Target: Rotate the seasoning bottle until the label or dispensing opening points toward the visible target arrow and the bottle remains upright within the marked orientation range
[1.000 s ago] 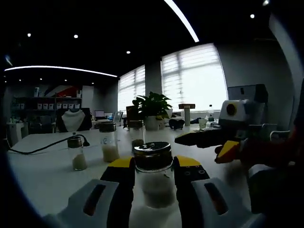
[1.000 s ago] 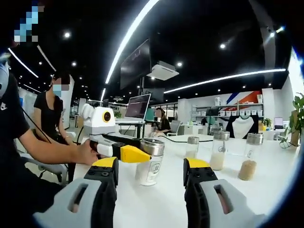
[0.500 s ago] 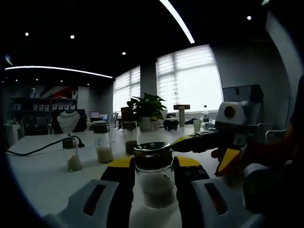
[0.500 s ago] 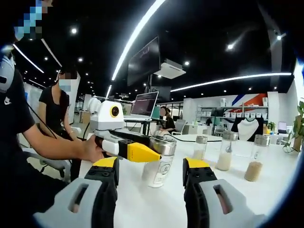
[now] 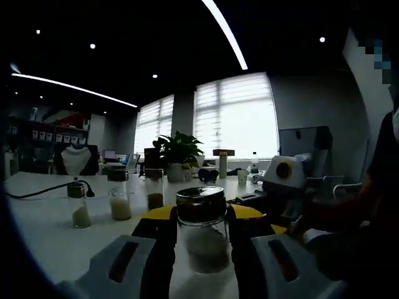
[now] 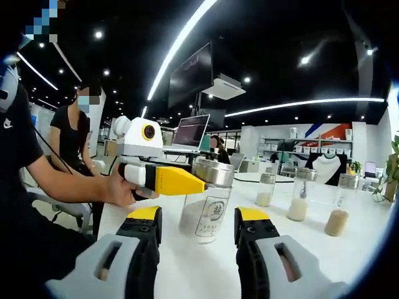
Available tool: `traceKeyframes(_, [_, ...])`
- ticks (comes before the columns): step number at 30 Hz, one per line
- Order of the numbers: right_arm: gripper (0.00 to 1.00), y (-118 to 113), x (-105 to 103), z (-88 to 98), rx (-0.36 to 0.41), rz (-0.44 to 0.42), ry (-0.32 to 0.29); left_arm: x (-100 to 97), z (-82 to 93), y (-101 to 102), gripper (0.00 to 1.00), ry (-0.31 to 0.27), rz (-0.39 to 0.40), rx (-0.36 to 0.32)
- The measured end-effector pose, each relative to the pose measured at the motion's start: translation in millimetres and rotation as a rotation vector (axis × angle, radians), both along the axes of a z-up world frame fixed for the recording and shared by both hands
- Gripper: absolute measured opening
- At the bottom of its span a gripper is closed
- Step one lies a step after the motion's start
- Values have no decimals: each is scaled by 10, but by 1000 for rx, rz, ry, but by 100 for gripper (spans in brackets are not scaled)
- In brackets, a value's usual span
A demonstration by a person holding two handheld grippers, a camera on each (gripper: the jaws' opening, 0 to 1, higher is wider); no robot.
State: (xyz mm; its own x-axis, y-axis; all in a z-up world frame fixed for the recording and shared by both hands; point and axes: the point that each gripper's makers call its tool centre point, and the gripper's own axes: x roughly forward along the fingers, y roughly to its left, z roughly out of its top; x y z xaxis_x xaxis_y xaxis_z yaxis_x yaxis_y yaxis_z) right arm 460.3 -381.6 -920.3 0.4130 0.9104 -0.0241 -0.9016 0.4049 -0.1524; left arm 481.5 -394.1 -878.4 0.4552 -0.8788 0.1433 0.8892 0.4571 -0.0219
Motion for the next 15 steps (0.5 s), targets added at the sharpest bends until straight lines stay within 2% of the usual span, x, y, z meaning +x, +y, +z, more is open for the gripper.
traceKeyframes(3, [42,18,-3,3,2,8,-10,-70,54,-20,34,7,-50,-35])
traceKeyframes(6, [34,32,-47,56,49,46,0,-87,57,-33,34,10,-64,-39])
traceKeyframes(15, [32,26,-93,55,65,67,52,-169,77,-91,34,5,-121,-51])
